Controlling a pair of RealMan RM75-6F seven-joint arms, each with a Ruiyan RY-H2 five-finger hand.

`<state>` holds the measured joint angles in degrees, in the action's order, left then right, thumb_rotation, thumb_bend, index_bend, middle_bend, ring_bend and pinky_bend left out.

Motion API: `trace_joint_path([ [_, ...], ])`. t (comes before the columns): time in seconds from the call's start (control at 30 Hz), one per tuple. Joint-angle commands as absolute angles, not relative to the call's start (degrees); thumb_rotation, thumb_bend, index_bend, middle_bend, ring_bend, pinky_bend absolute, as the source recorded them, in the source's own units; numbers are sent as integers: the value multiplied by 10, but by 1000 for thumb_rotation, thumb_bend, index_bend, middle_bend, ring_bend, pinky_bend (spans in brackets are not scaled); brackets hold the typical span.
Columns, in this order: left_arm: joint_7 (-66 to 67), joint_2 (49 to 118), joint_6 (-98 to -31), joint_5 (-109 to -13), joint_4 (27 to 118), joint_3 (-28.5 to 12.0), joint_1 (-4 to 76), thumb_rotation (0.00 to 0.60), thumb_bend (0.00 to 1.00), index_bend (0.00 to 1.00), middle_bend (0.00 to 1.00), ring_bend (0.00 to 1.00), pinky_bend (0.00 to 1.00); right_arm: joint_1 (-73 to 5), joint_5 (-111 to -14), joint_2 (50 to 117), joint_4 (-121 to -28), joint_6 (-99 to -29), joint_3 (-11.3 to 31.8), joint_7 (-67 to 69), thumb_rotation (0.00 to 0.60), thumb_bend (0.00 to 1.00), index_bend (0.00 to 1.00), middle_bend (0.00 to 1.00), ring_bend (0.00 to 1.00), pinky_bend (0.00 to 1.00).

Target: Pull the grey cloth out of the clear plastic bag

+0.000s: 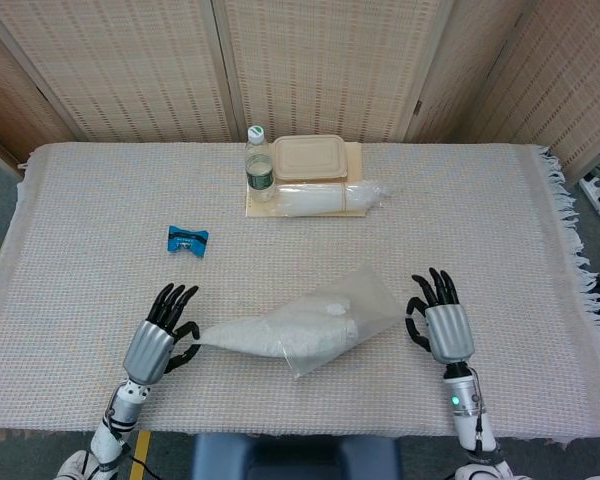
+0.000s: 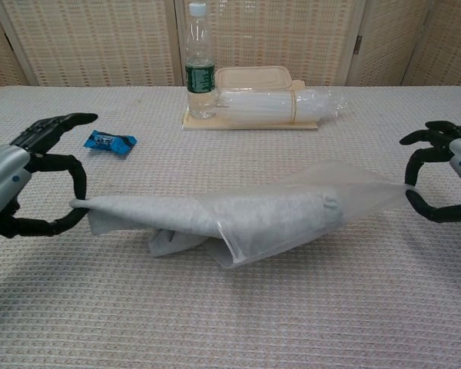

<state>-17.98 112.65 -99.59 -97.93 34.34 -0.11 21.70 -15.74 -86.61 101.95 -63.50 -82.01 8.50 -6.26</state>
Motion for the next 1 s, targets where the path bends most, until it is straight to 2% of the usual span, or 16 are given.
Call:
trace_joint_path([
  [0.03,-190,1091,-1005,-960,334,-20,215,600,503,696,104,0,0,-154,-852,998,-637,-823,97,-61,600,508,653,170,0,0],
  [0.23,-224,1046,-992,-924,334,-38,197,600,501,696,104,0,0,-144,-826,965,-613,-822,110,-48,600,507,657,172,0,0],
  [0.33,-236,1042,-980,-923,340,-30,189,600,495,679,102,0,0,-139,-814,957,-606,-815,111,-26,600,509,647,169,0,0],
  [0.4,-239,1035,-949,-925,364,-12,183,600,431,536,69,0,0,-134,-813,943,-618,-807,103,-17,600,487,529,134,0,0],
  [0.47,-225,1022,-924,-929,402,2,181,600,252,216,13,0,0,-128,-820,929,-636,-808,93,-17,600,398,272,67,0,0],
  [0.5,-215,1013,-919,-933,431,7,181,600,179,94,1,0,0,-124,-826,918,-650,-815,87,-23,600,362,192,48,0,0],
  [0.53,-208,1006,-915,-936,454,11,181,600,145,38,0,0,0,-120,-831,909,-663,-821,83,-30,600,298,78,19,0,0],
  [0.57,-195,993,-911,-939,486,15,181,600,126,10,0,0,0,-115,-839,896,-683,-832,77,-40,600,249,27,6,0,0],
  [0.67,-151,951,-895,-941,576,25,178,598,106,0,0,0,0,-98,-862,854,-743,-861,60,-75,600,134,0,0,0,0],
  [0.73,-112,909,-873,-934,650,35,175,593,104,0,0,0,0,-85,-875,826,-781,-881,50,-104,600,98,0,0,0,0],
  [0.9,63,759,-795,-861,885,60,157,594,105,17,0,0,0,-44,-886,747,-892,-910,18,-192,600,92,0,0,0,0],
  [1.0,153,707,-825,-824,955,62,125,594,114,66,0,0,0,-28,-886,721,-923,-917,5,-211,600,92,0,0,0,0],
])
